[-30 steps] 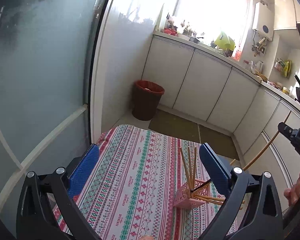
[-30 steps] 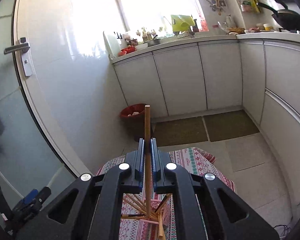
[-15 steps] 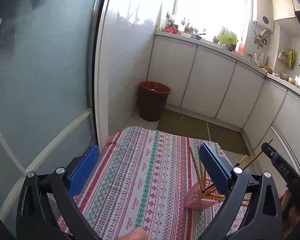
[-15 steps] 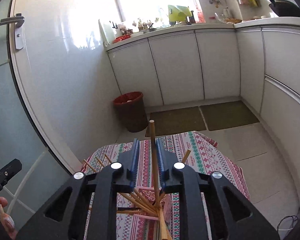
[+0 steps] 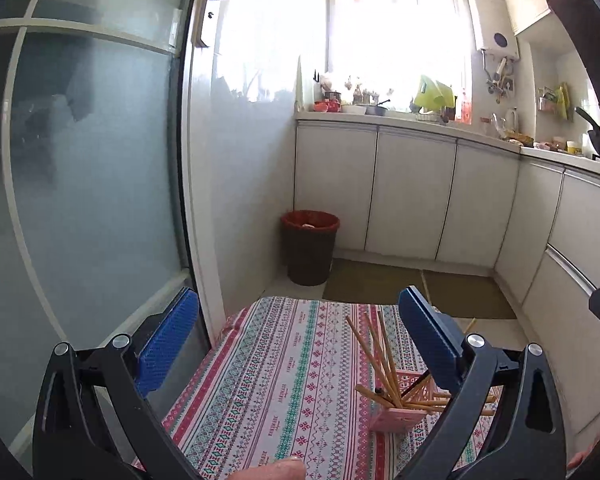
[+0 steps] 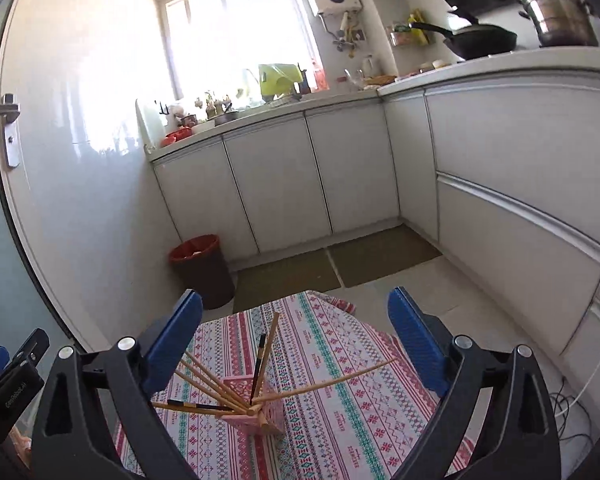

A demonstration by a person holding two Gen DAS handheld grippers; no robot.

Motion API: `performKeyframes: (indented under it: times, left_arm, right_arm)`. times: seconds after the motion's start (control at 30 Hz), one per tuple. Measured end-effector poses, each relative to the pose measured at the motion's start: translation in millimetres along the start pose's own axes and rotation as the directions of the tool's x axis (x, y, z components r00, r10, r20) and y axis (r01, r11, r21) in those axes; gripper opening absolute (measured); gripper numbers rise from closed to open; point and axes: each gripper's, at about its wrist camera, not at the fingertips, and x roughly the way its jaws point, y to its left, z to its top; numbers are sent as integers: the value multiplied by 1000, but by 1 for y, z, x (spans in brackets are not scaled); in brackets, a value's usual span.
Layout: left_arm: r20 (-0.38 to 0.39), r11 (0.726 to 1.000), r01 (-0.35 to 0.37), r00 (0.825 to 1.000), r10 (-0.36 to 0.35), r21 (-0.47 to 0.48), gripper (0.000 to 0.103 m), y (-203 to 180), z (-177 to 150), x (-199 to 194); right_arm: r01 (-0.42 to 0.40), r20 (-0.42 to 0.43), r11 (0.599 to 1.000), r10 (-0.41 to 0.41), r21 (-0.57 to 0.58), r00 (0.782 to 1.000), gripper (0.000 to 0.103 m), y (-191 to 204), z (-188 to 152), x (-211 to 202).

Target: Organize utensils

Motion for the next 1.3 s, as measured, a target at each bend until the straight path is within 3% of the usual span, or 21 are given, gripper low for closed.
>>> performKeyframes:
  times: [0.07, 0.1, 0.13, 0.17, 0.27, 0.37, 0.4, 0.43, 0.5, 0.63, 0.77, 0.83, 0.87, 0.9, 0.93, 1.03, 1.13, 1.3]
  left_arm:
    - [1, 1000, 1, 1000, -1, 2, 96, 0, -2, -2]
    - [-9, 1000, 12, 1000, -12, 0, 96, -1, -3, -3]
    - [-28, 1000, 32, 999, -32, -2, 96, 0, -5, -1]
    - [-43, 999, 43, 998, -43, -3, 96, 0, -7, 0]
    - [-77, 997, 73, 994, -72, 3, 96, 0, -12, 6]
    - [-68, 998, 65, 996, -65, 5, 96, 2, -16, 8]
    - [-72, 998, 63, 995, -62, 9, 96, 2, -17, 11]
    - [-81, 998, 61, 995, -60, 12, 96, 2, -19, 14]
    - [-100, 998, 55, 994, -53, 11, 96, 1, -23, 20]
    - [-140, 999, 44, 989, -41, 17, 96, 2, -29, 36]
    - [-159, 999, 26, 987, -21, 29, 96, 6, -35, 42]
    - [-173, 1000, 19, 985, -15, 24, 96, 10, -37, 46]
    - [-178, 1000, 15, 984, -12, 19, 96, 13, -36, 48]
    - [-183, 1000, 12, 983, -9, 13, 96, 15, -36, 50]
    - [-187, 1000, 10, 982, -8, 7, 96, 17, -35, 51]
    - [-186, 1000, 4, 983, -7, -13, 96, 24, -33, 49]
    - [-180, 1000, 5, 984, -9, -22, 96, 29, -30, 45]
    - [-169, 999, 1, 986, -6, -35, 96, 32, -27, 38]
  right_arm:
    - [1, -64, 996, 5, 88, 998, 95, -25, -2, 8]
    - [0, -121, 991, 16, 134, 993, 95, -36, -6, 17]
    - [5, -223, 982, 39, 190, 974, 95, -51, -11, 36]
    - [19, -309, 968, 62, 251, 949, 95, -66, -17, 54]
    - [148, -505, 831, 175, 536, 845, 95, -135, -54, 118]
    - [291, -629, 750, 207, 594, 750, 95, -182, -89, 167]
    - [341, -654, 723, 198, 600, 730, 95, -194, -100, 180]
    - [384, -672, 697, 189, 605, 716, 95, -201, -110, 189]
    - [442, -705, 685, 148, 579, 694, 92, -205, -124, 202]
    - [528, -724, 669, 23, 524, 689, 89, -202, -127, 231]
    - [597, -752, 631, -34, 495, 658, 87, -205, -132, 266]
    - [624, -765, 647, -96, 438, 637, 60, -205, -130, 275]
    - [607, -742, 659, -108, 445, 661, 41, -207, -127, 277]
    - [579, -715, 678, -113, 452, 690, 16, -206, -122, 277]
    - [567, -703, 691, -120, 447, 701, 9, -205, -118, 276]
    - [497, -629, 711, -100, 497, 771, 5, -196, -103, 259]
    - [425, -568, 781, -111, 457, 816, 5, -173, -81, 240]
    - [255, -474, 896, -59, 362, 878, 5, -115, -31, 189]
